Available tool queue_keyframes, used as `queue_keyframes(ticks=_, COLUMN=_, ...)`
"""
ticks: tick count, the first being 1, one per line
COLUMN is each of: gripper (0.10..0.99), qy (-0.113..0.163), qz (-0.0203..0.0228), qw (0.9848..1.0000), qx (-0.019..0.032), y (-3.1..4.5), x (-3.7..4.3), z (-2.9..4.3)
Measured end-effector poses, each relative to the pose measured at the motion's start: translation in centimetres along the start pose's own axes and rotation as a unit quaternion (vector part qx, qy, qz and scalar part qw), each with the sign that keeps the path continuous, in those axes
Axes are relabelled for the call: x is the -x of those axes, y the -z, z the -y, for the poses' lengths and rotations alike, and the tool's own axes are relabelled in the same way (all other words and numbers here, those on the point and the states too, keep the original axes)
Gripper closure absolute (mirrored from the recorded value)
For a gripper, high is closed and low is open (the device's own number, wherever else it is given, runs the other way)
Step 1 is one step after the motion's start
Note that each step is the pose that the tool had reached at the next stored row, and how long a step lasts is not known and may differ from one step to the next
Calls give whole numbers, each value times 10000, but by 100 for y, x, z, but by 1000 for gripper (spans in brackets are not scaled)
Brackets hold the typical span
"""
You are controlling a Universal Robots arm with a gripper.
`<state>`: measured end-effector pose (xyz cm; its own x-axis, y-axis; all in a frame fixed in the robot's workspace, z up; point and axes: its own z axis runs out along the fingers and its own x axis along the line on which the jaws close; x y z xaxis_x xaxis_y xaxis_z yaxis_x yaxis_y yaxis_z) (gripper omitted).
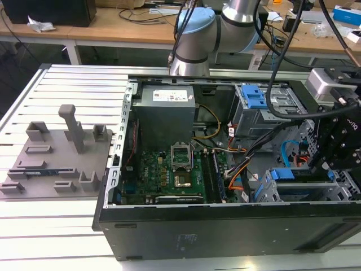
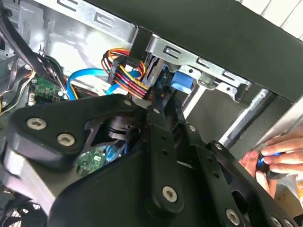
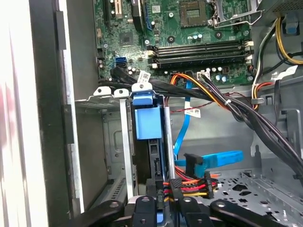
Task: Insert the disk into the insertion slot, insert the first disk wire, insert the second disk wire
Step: 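Insert the first disk wire, then insert the second disk wire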
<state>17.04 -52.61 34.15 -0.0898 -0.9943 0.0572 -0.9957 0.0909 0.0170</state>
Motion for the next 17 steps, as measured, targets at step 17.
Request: queue_keyframes(ticks=17, gripper=843, qy=0, qz=-1, qw=10000, qx=0, y=264, x=-14, z=-4)
